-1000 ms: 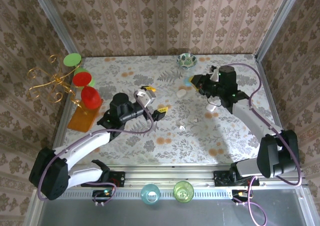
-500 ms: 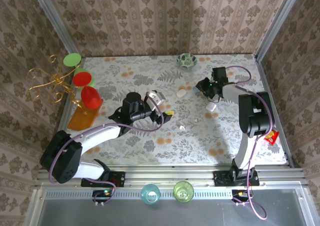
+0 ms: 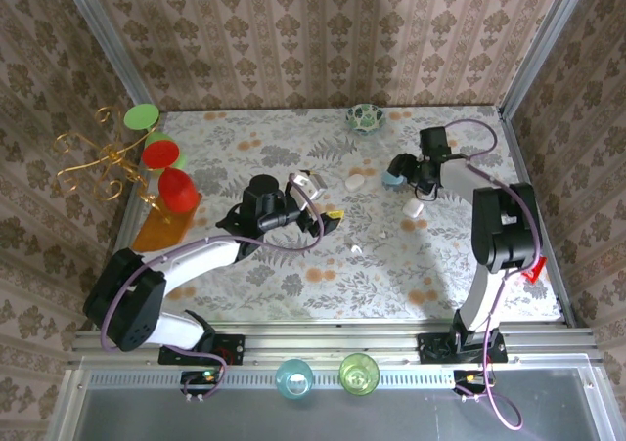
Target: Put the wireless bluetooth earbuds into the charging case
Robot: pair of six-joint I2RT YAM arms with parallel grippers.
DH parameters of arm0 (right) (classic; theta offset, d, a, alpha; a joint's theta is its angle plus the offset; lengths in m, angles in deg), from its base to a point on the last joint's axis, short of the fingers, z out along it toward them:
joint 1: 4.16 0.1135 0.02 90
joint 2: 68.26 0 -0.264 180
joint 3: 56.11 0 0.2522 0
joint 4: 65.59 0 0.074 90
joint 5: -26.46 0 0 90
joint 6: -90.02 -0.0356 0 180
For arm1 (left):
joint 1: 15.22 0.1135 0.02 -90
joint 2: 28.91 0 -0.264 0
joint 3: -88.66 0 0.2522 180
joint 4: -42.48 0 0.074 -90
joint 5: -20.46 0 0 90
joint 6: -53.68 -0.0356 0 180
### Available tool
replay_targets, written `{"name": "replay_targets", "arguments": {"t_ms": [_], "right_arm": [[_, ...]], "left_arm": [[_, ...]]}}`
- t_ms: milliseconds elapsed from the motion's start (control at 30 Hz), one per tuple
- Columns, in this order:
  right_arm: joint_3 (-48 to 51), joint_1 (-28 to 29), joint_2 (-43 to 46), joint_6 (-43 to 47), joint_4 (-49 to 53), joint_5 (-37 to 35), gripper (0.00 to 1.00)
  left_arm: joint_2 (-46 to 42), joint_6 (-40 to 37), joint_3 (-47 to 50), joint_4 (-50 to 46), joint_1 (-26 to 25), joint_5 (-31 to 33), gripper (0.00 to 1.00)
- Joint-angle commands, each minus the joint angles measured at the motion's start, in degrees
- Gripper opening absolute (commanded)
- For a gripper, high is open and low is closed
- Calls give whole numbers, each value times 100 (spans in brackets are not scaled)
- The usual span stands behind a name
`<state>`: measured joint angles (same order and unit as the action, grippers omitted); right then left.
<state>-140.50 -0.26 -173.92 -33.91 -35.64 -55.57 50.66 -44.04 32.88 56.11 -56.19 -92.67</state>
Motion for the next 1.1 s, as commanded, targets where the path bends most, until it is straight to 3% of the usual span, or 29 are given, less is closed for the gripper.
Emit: {"name": "replay_targets", "arguments": {"t_ms": [0,233,533,833,1067], "right_arm": [[160,-13,613,538,863,-939,77],[431,128,797,578,1427,-1583,78],[272,163,149,240,1776,-1196,64],[21,164,-326,112,1724,-986,57],[55,164,-199,273,1738,-822,57]], "left_arm": [[6,60,-267,121,-34,-177,100],[100,49,-317,177,-46,-272,100],[110,43,-297,239,-48,-314,100],[120,97,-318,241,-47,-314,100],[120,93,-382,161,-59,-322,100]]}}
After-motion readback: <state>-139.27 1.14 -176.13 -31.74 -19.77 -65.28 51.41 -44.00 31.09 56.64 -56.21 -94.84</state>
